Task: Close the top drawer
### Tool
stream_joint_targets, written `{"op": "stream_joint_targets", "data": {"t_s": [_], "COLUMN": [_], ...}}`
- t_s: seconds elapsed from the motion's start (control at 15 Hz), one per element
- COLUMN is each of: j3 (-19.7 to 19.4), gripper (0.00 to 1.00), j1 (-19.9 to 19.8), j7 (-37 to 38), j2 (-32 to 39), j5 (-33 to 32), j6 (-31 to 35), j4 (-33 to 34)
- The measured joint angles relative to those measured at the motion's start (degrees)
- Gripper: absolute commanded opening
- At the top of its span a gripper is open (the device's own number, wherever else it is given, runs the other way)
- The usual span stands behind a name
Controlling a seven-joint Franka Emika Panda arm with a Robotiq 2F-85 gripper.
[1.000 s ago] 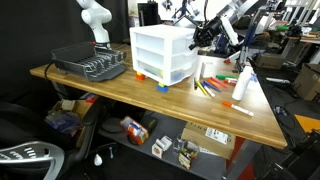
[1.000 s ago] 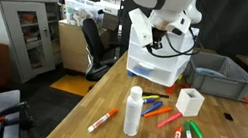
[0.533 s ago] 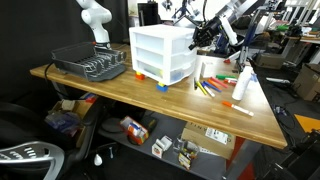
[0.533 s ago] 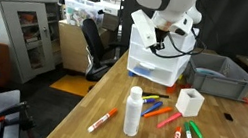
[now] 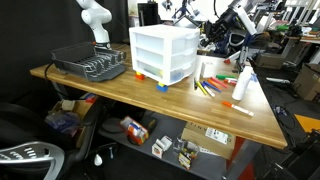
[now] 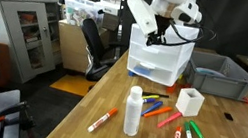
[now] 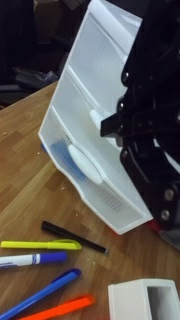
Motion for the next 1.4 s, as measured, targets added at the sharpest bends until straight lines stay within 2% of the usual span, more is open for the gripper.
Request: {"op": "stream_joint_targets", "data": {"t_s": [0.4, 0.47, 0.53, 0.67, 0.73, 0.8, 0.93, 1.0, 1.4], "j3": [-0.09, -0.09, -0.09, -0.18, -0.35, -0.69, -0.94, -0.94, -0.95], "gripper": [0.00, 0.03, 0.27, 0.30, 0.35, 0.18, 0.33, 0.35, 0.35], "j1": [0.08, 0.16, 0.20, 0.20, 0.20, 0.19, 0.26, 0.36, 0.54], "j7": [5.61, 6.95, 8.44, 11.06, 12.17, 13.24, 13.38, 13.38, 13.38], "j2": [-13.33, -15.24, -17.12, -20.56, -22.16, -23.66, -24.57, -24.28, -24.03], "j5": [-11.27, -13.54, -15.94, -19.85, -21.23, -21.90, -21.96, -21.96, -21.96], "j6": [-5.80, -6.23, -6.57, -7.43, -8.08, -9.54, -9.82, -9.74, -9.69], "j4": [-11.63, -13.44, -15.32, -18.75, -20.33, -21.69, -22.21, -22.06, -22.00]}}
